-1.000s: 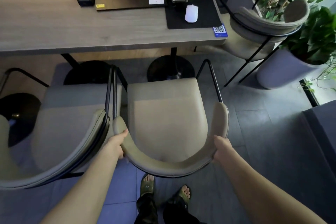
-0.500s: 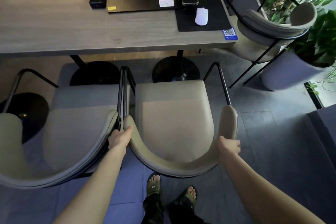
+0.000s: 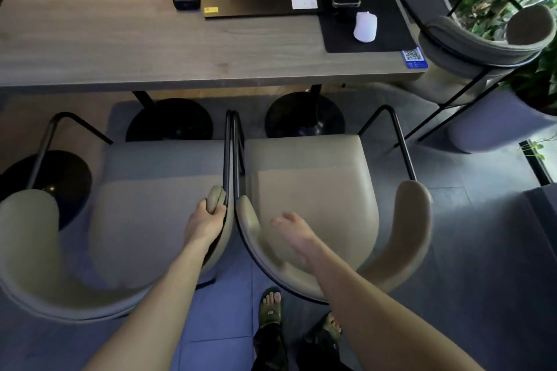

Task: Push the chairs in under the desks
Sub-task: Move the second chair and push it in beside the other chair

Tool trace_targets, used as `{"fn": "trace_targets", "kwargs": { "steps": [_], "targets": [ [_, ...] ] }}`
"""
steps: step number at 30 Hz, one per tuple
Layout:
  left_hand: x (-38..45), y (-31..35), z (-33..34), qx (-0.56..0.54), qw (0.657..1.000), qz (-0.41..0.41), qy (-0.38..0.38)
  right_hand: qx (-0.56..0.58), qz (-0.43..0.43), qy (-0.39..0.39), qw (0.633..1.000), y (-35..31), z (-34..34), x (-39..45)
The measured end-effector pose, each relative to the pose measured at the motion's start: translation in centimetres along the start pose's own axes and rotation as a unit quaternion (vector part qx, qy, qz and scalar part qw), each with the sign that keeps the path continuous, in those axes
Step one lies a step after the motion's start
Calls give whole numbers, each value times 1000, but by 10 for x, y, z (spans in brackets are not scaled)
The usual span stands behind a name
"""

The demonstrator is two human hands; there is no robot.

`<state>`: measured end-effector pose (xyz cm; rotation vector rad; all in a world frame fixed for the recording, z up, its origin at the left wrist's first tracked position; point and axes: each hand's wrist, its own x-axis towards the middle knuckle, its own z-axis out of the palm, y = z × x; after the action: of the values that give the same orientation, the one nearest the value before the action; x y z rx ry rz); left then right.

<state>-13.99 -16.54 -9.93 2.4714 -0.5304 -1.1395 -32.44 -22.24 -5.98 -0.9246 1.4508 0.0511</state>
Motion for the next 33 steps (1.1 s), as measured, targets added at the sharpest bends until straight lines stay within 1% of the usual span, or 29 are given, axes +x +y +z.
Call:
{"fn": "trace_targets", "kwargs": {
  "steps": [1, 3, 7, 9, 12, 15, 20, 25, 33],
  "targets": [
    [1, -2, -1, -1, 1000, 1, -6, -15, -11, -28, 999, -6, 15, 1],
    [4, -2, -3, -4, 1000, 2, -16, -63, -34, -52, 996, -15, 39, 7],
    [9, -4, -6, -25, 999, 11, -30, -133, -42, -44, 989, -20, 64, 18],
    [10, -6, -5, -13, 999, 17, -30, -163, -48, -35, 985, -16, 71, 21],
    [11, -7, -5, 21, 999, 26, -29, -178, -54, -8, 983, -10, 77, 24],
    [14, -8, -6, 18, 999, 27, -34, -204, -56, 7, 977, -12, 78, 24],
    [12, -6, -5, 10, 999, 19, -32, -237, -69, 15, 969, -14, 77, 26],
    [17, -7, -6, 19, 998, 26, -48, -233, -73, 21, 969, -23, 81, 28],
    [16, 1, -4, 20, 999, 34, -34, -257, -62, 18, 964, -24, 80, 24]
  ]
}}
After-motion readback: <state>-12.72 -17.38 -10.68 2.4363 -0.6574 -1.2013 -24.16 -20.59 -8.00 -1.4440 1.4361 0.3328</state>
